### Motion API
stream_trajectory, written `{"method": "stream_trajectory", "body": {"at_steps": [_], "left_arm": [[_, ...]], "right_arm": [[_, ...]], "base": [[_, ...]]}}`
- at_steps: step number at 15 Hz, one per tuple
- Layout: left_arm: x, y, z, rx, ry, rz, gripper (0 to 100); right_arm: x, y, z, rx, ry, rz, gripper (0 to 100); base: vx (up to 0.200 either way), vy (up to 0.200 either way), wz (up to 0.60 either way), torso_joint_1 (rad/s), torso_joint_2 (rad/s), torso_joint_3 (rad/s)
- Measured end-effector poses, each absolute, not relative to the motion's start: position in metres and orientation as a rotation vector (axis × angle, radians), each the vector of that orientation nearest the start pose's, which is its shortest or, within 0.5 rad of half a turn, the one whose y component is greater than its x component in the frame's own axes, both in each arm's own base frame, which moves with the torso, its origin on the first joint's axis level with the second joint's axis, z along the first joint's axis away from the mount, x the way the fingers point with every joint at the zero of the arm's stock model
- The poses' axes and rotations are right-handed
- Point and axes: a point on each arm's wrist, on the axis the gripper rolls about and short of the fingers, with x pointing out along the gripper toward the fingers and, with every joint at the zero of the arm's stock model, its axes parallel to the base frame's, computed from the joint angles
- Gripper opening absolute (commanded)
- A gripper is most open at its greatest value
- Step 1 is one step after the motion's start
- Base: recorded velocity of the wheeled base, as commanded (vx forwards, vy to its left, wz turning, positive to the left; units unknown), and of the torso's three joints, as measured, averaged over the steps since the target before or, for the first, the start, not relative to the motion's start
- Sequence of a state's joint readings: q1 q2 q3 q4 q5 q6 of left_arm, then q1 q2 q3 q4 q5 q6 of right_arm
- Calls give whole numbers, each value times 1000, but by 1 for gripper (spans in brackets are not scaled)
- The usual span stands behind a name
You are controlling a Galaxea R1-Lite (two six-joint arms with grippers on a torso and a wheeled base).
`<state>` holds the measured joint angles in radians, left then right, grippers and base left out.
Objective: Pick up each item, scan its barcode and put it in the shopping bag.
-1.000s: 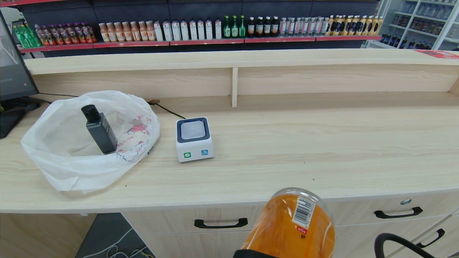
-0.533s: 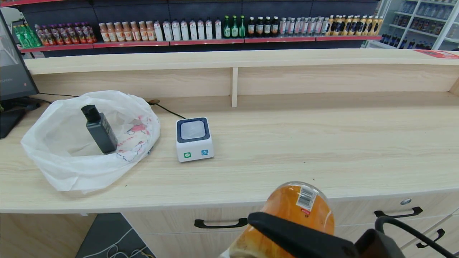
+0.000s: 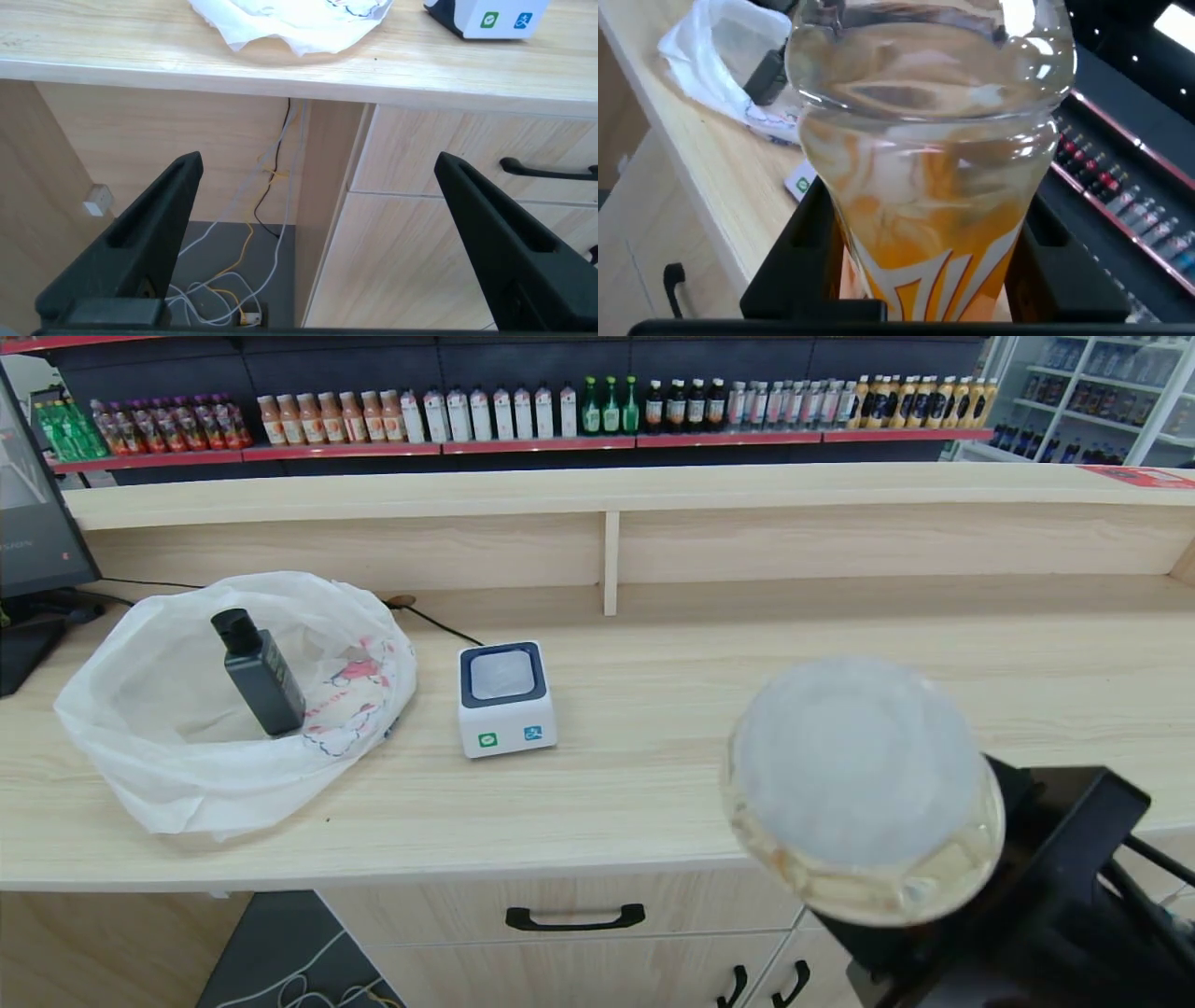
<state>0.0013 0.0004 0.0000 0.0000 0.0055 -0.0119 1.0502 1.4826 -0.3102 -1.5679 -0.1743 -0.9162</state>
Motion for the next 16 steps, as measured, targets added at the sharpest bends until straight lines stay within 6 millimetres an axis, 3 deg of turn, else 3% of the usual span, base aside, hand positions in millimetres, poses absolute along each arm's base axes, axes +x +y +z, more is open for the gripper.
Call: {"method": "stream_trajectory", "body": {"at_steps": [2,9,12,16], "left_arm": [[-23,0,75,-12,0,7,100],[-23,0,75,-12,0,7,100],[-23,0,75,-12,0,7,100],[-23,0,75,-12,0,7,100]], "right_arm": [[119,170,212,-487,-640,601,0],[159,154,190,-37,-345,581,0],[174,150,190,30,-322,542,0],[195,161,203,132,-357,522,0]], "base": [[0,0,0,0,0,0],[0,0,0,0,0,0],[0,0,0,0,0,0],[0,0,0,0,0,0]]}}
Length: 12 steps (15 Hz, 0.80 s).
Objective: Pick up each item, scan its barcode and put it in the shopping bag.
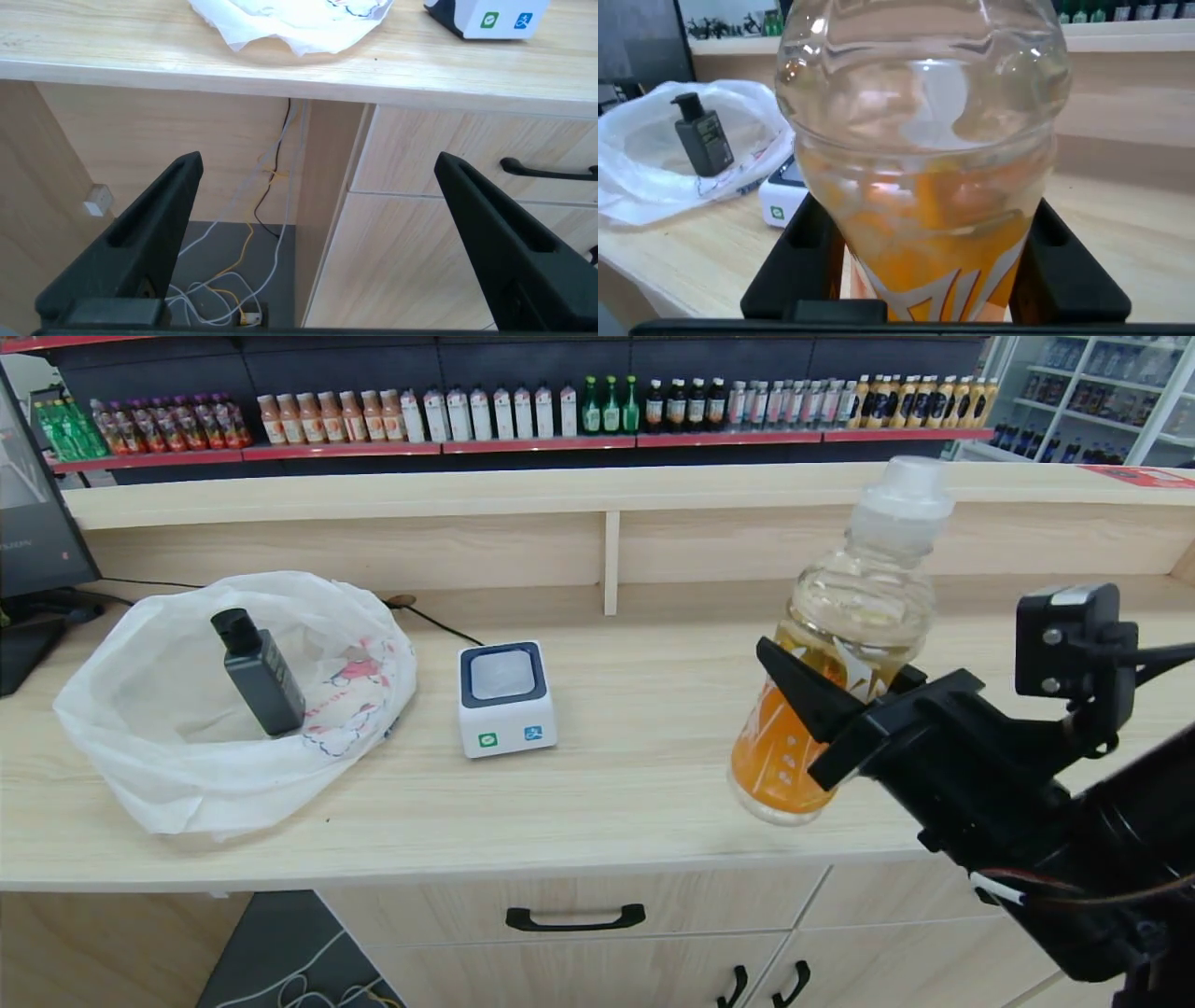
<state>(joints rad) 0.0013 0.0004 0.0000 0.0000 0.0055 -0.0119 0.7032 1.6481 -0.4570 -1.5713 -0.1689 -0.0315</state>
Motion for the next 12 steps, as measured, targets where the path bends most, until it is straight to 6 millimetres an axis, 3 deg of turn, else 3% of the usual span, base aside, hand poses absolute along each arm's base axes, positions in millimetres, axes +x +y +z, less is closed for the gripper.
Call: {"method": "stream_trajectory", "body": {"at_steps": [5,12], "left_arm": [[-23,0,75,-11,0,7,100],[-23,0,75,-15,0,7,100]], "right_arm": [[224,149,207,145,-378,425,0],[226,147,209,156,-388,418,0]], "base": [[0,0,0,0,0,0],[0,0,0,0,0,0]]}}
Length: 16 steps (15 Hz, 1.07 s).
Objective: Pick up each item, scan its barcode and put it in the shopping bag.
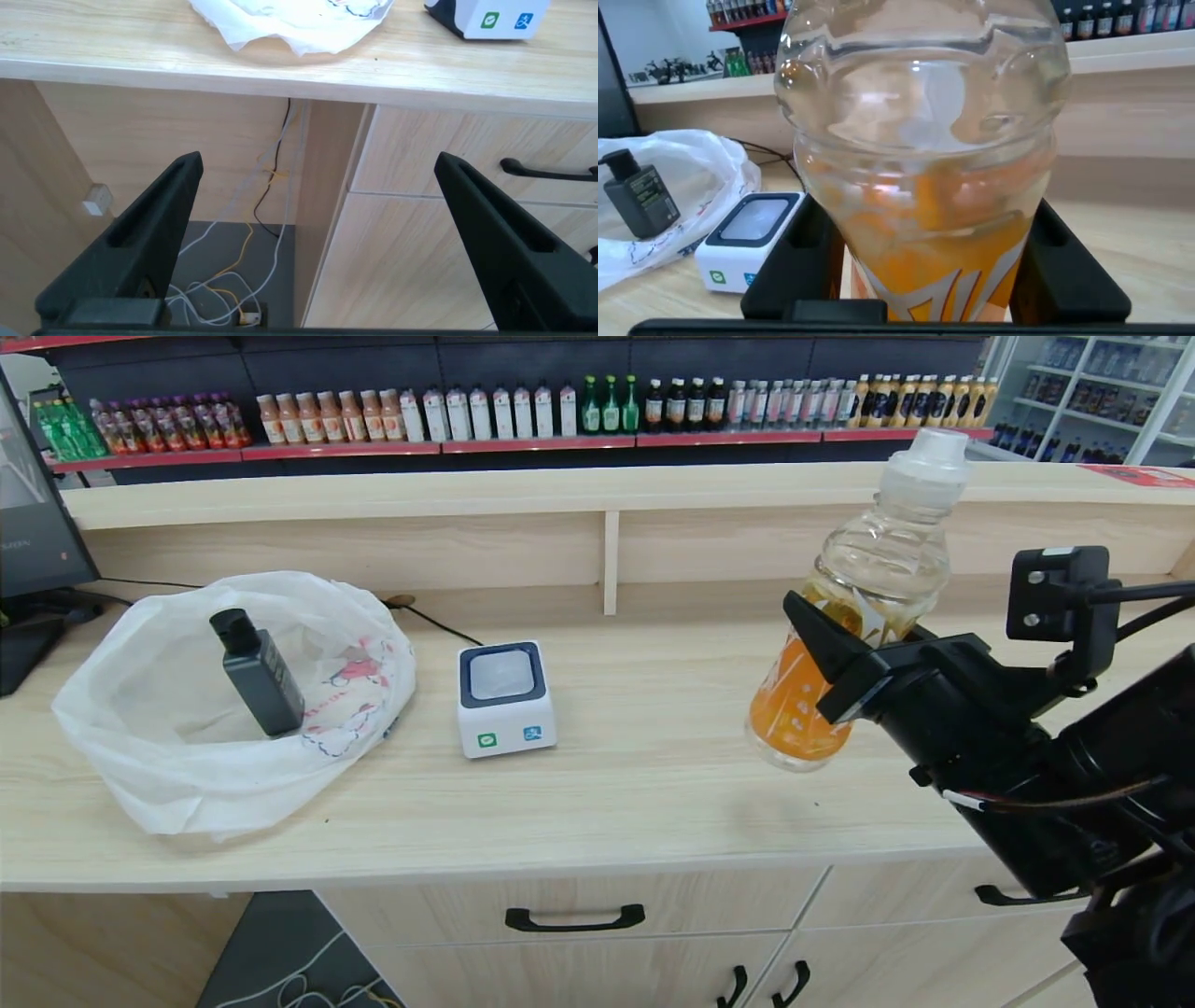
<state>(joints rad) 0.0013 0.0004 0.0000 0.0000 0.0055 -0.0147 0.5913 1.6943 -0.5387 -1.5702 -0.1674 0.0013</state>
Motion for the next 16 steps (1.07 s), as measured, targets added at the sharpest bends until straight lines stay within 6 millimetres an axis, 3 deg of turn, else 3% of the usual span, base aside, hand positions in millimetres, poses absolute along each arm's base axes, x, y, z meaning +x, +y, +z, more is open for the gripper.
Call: {"method": "stream_trajectory", "body": {"at_steps": [2,10,16], "left_arm": [[-23,0,75,-14,0,7,100],[-23,0,75,-15,1,7,100],[-23,0,75,-11,1,7,100]], "right_arm": [[225,146,209,157,-386,419,0],[226,147,208,157,-383,422,0],[222,144,208,155,-378,414,0]], "base": [[0,0,0,0,0,0],[0,200,0,4,2,2],[0,0,0,0,0,0]]}}
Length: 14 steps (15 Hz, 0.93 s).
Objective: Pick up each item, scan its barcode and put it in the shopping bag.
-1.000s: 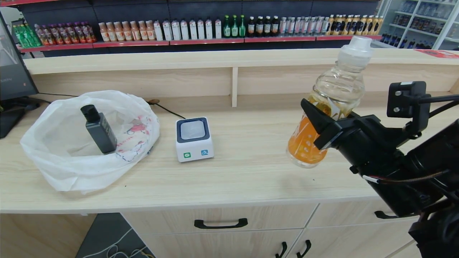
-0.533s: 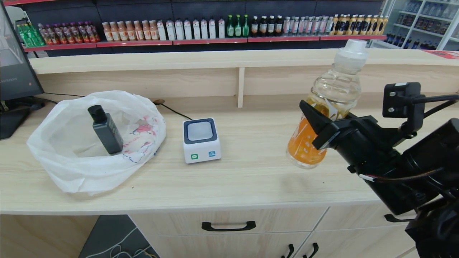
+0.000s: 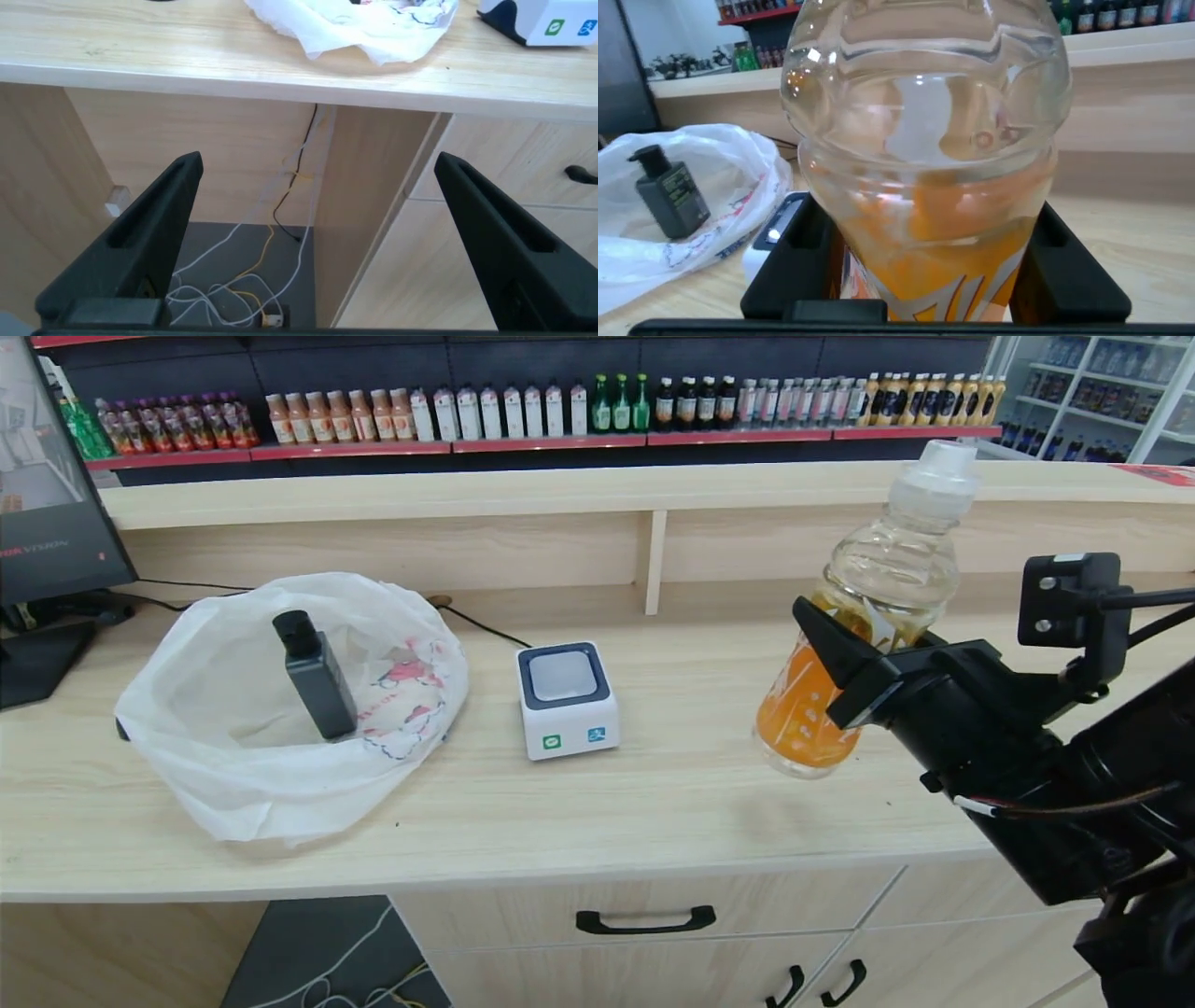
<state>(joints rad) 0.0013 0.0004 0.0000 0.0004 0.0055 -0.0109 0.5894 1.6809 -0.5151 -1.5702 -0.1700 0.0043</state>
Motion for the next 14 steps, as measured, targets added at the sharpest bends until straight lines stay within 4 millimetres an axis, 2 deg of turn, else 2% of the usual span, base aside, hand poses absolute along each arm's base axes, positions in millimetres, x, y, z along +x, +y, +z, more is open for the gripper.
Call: {"method": "stream_trajectory", "body": {"at_steps": [1,4,9,14], "left_arm": [[-23,0,75,-10,0,7,100],[-23,0,75,-10,0,7,100],[-23,0,76,-10,0,7,100],[-23,0,75,-11,1,7,100]], "right_arm": [[220,144,207,155,-375,424,0],[215,140,208,155,-377,423,0],[201,130,212,161,-393,420,0],[197,126,214,160,-396,414,0]], "base": [[0,0,0,0,0,0],[-200,0,0,4,4,2],[0,0,0,0,0,0],[0,200,0,9,9,0]]}}
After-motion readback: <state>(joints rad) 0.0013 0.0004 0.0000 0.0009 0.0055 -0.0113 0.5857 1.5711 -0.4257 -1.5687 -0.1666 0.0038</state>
